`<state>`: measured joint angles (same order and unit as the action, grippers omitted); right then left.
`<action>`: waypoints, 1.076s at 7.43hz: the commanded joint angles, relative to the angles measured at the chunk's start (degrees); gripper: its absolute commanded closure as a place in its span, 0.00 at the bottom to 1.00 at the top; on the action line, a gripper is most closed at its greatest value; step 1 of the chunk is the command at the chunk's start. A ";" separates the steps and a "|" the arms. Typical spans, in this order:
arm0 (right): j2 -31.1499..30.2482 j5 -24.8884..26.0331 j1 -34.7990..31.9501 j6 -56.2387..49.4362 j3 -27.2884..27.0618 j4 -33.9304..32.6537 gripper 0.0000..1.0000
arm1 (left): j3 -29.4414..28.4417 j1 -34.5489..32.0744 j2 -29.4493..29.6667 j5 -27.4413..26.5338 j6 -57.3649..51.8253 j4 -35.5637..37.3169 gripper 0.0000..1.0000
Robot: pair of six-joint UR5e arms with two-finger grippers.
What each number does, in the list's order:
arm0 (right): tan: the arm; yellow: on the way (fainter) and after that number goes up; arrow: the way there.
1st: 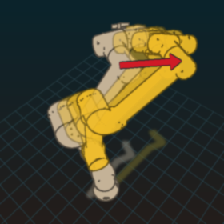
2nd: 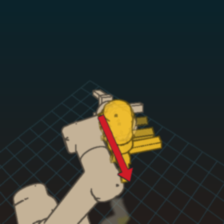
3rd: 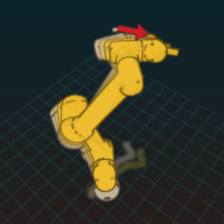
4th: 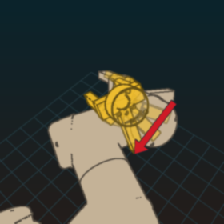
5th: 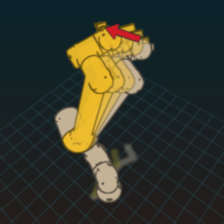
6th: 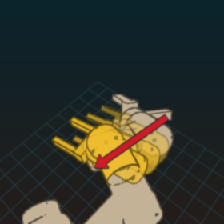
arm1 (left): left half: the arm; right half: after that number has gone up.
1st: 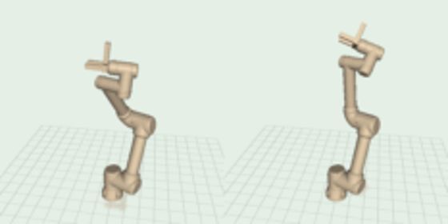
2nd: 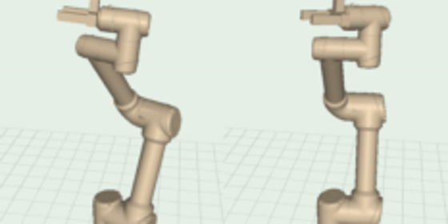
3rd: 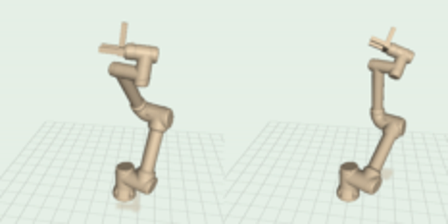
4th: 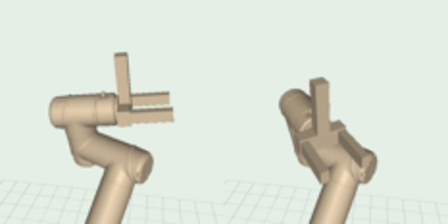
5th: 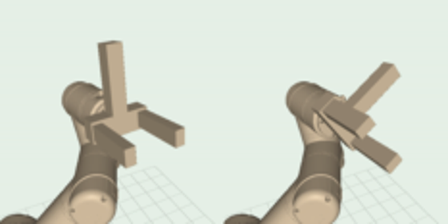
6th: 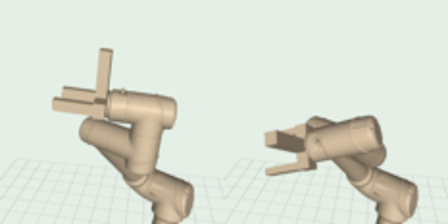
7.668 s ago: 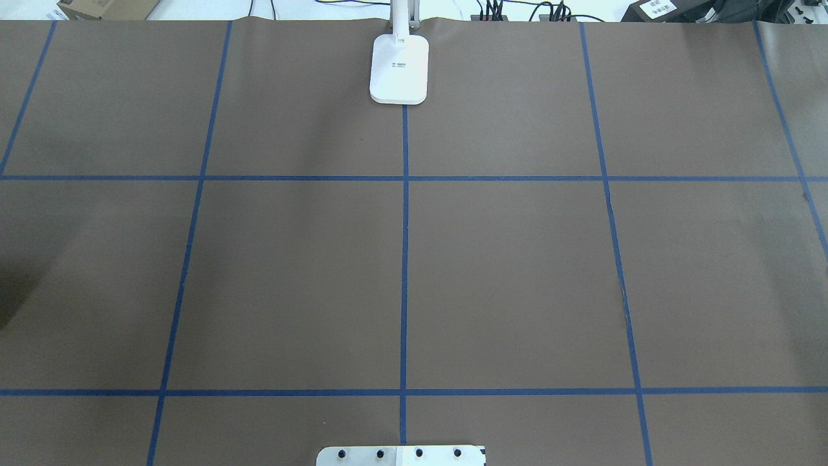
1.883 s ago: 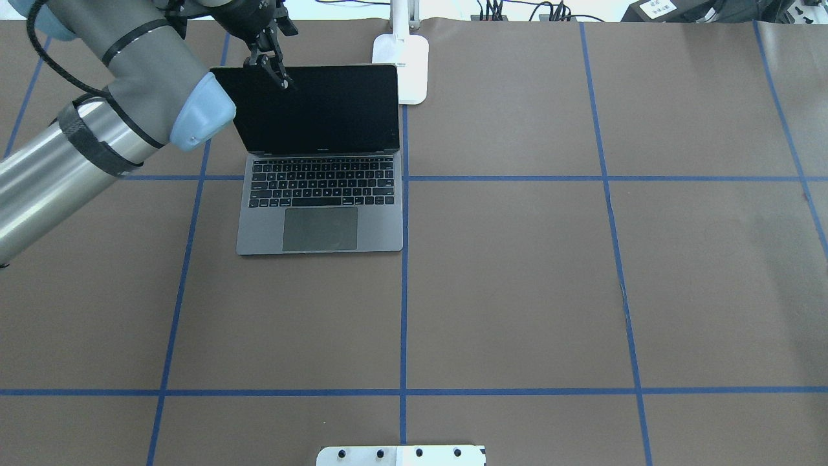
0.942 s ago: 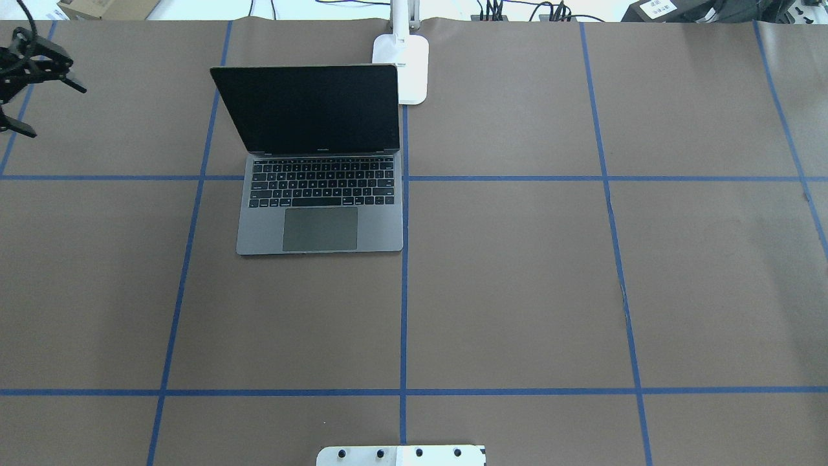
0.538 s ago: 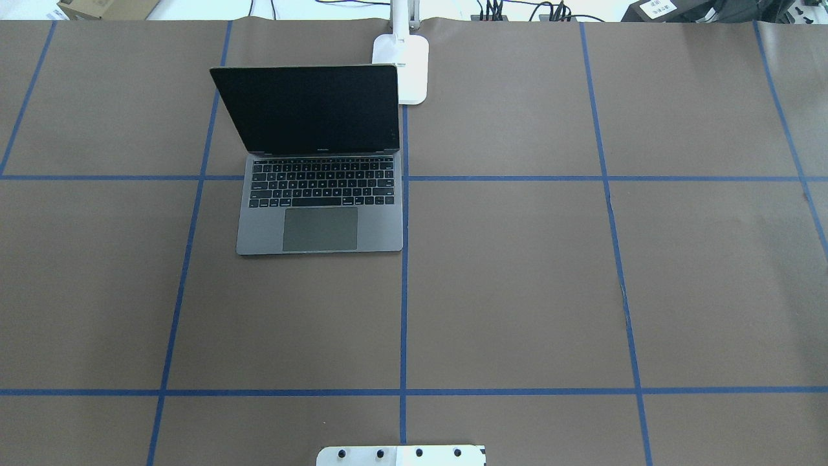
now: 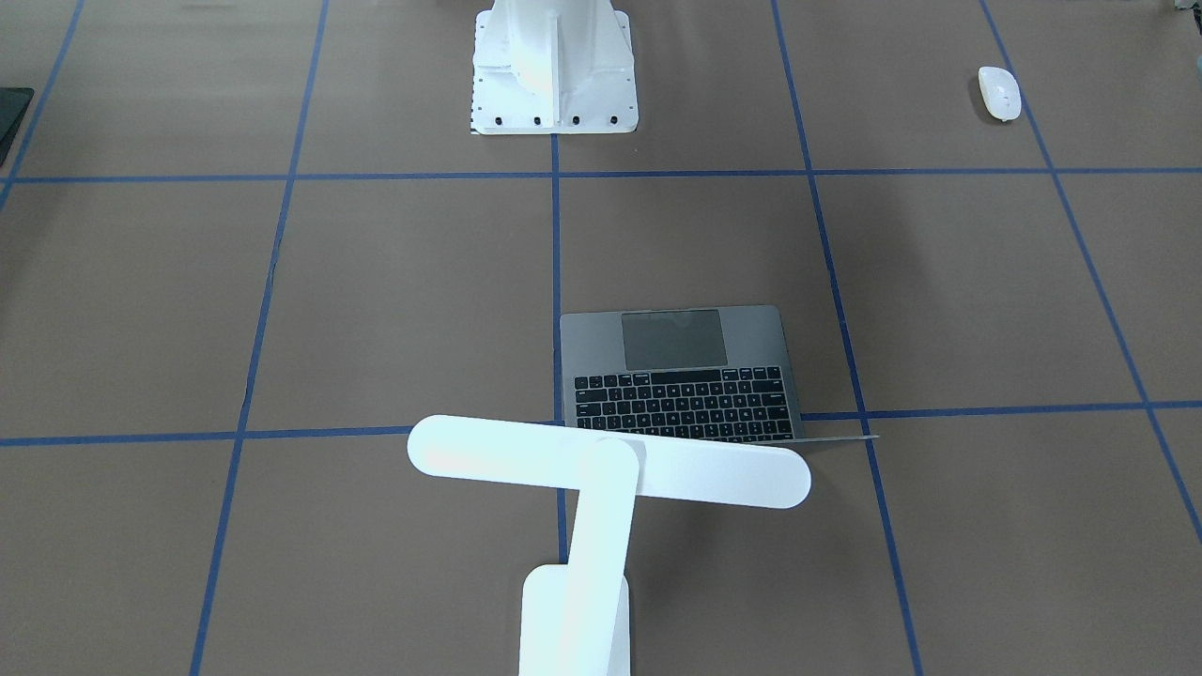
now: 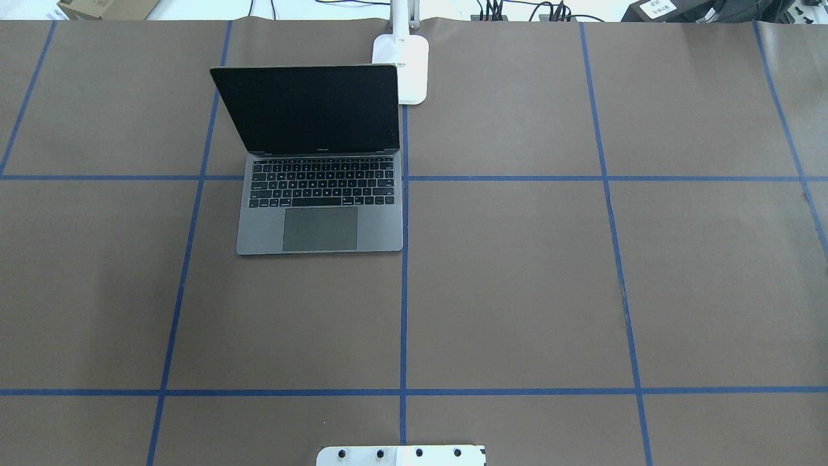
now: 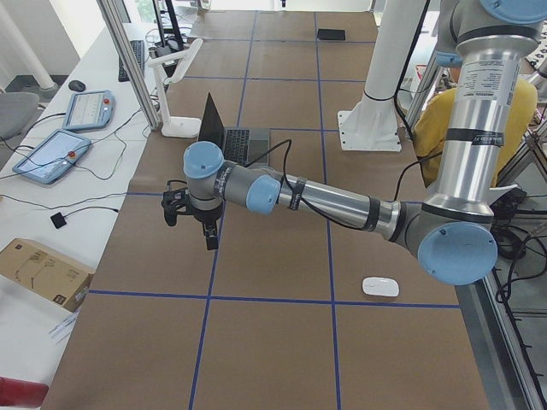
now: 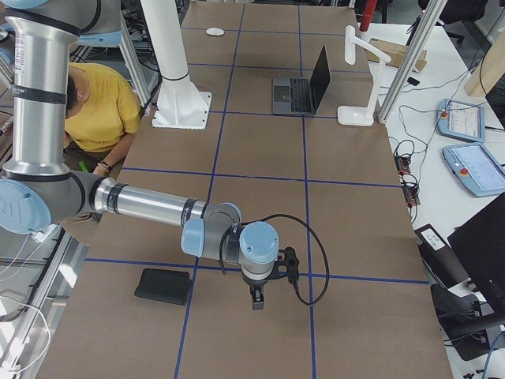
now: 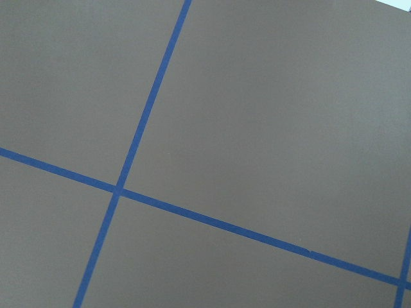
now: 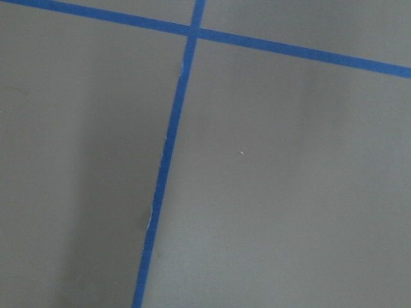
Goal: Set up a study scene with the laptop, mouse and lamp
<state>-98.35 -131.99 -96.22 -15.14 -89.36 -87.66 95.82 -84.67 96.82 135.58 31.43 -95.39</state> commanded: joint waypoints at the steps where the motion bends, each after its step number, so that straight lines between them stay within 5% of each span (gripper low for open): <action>1: 0.26 9.86 -2.91 2.81 1.73 -0.05 0.00 | -1.34 -1.19 0.03 0.65 -3.04 0.11 0.00; 2: 0.70 11.04 -3.53 13.02 1.82 -0.05 0.00 | -1.34 -1.20 0.03 0.65 -3.04 0.03 0.00; 4: -1.38 5.11 -3.62 31.08 0.94 -0.15 0.00 | -1.34 -1.28 -0.14 0.47 -3.65 0.03 0.00; 8: -1.05 3.67 -3.19 56.37 -0.64 -0.75 0.00 | -4.49 -3.48 -3.30 0.12 -24.92 1.77 0.00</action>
<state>-99.39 -127.52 -99.68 32.46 -89.66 -88.05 92.31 -87.76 94.28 135.77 10.17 -94.89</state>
